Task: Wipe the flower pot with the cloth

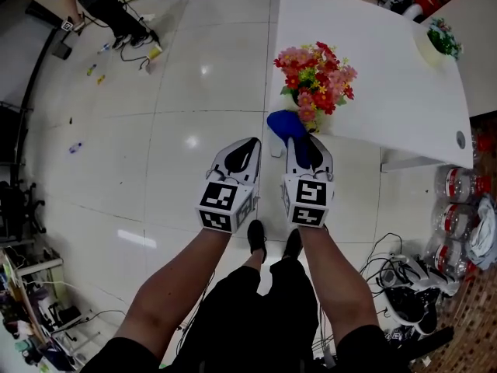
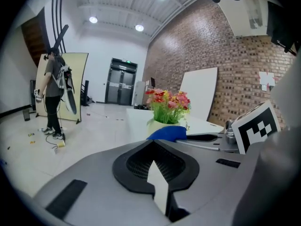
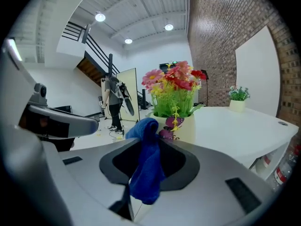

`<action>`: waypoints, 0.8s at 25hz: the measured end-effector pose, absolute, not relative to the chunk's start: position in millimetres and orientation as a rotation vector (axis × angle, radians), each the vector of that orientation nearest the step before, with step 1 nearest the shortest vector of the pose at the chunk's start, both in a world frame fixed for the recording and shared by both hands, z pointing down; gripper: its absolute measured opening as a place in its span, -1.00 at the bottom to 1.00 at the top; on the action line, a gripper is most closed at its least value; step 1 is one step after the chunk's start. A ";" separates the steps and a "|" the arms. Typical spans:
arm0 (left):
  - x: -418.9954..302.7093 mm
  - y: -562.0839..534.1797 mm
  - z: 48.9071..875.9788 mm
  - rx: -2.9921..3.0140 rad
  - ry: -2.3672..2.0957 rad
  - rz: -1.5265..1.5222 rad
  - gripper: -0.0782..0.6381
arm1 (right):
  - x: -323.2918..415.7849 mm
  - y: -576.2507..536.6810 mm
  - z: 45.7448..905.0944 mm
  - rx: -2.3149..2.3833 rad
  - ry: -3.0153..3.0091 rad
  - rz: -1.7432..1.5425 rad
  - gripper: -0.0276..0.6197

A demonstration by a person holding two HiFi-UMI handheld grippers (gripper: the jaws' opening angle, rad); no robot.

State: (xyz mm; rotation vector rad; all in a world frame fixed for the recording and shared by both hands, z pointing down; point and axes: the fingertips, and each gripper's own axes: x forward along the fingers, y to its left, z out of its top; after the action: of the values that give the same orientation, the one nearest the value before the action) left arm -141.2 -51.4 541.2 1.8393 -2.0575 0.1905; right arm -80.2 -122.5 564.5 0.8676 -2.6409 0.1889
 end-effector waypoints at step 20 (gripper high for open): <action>-97.6 -82.7 540.0 1.808 -2.028 0.192 -0.78 | 48.5 -217.1 559.2 1.125 -2.550 0.272 -0.62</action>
State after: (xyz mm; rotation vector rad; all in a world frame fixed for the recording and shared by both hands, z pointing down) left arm -97.6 -82.7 540.0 1.8081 -2.0279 0.1920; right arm 48.5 -217.1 559.2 1.1252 -2.5498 0.2724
